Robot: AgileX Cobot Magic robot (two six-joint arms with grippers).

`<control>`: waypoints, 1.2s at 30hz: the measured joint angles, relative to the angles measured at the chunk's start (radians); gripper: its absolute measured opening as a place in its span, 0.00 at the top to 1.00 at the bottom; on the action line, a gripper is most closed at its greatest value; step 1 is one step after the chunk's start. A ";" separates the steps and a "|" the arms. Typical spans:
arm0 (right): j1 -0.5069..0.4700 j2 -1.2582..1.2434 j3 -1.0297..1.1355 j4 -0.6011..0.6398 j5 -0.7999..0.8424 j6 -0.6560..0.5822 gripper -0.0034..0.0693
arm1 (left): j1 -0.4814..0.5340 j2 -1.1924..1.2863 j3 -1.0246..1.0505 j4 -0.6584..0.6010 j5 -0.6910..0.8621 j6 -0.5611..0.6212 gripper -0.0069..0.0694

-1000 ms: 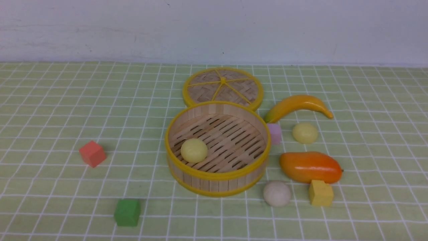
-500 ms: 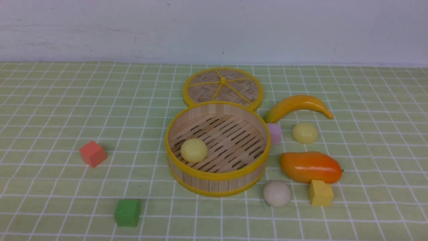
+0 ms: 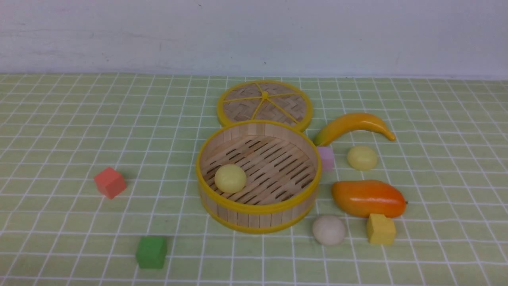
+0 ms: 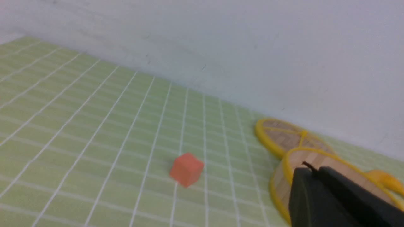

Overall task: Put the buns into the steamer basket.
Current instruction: Use the right arm to grab a steamed stuffed bun

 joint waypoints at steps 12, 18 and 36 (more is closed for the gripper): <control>0.000 0.000 0.000 0.000 0.000 0.000 0.62 | -0.016 0.000 0.164 -0.010 0.099 0.000 0.86; 0.000 0.000 0.000 0.000 0.000 0.000 0.62 | -0.067 0.000 0.164 -0.015 0.107 0.000 0.86; 0.000 0.000 0.000 0.000 0.000 0.000 0.62 | -0.070 0.000 0.164 -0.015 0.108 0.000 0.82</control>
